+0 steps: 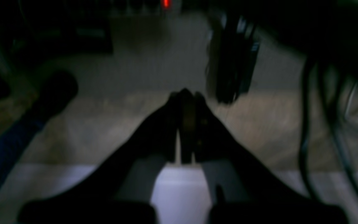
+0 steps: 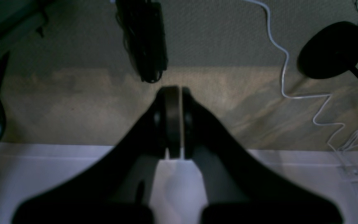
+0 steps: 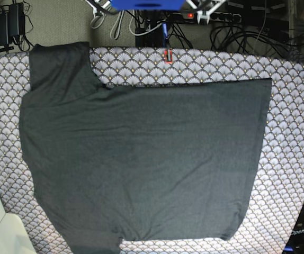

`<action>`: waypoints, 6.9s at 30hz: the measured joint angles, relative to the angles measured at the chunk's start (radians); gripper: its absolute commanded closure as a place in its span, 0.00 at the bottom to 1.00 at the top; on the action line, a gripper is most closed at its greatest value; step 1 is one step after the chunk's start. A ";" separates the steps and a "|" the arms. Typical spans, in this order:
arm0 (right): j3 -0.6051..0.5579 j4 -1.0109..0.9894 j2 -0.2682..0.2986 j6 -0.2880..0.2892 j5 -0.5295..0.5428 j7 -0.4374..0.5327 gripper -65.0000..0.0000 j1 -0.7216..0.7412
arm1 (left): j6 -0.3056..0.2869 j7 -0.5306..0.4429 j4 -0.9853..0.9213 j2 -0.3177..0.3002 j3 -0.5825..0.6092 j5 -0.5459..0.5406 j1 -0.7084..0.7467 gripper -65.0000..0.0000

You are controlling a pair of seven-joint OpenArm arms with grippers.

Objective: Fold the T-shirt properly

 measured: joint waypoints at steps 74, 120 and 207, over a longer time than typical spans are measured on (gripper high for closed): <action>0.019 1.536 0.027 -0.008 0.003 -0.181 1.00 -0.863 | 0.008 0.167 1.484 -0.145 -0.002 -0.003 0.816 1.00; 0.187 1.997 0.082 -0.009 0.005 -0.565 1.00 -0.512 | 0.000 0.674 1.880 -0.237 -0.496 -0.659 0.537 0.99; 0.531 1.870 0.065 0.265 0.299 -1.033 0.74 -0.326 | 0.000 0.686 1.880 -0.237 -0.497 -0.669 0.530 0.99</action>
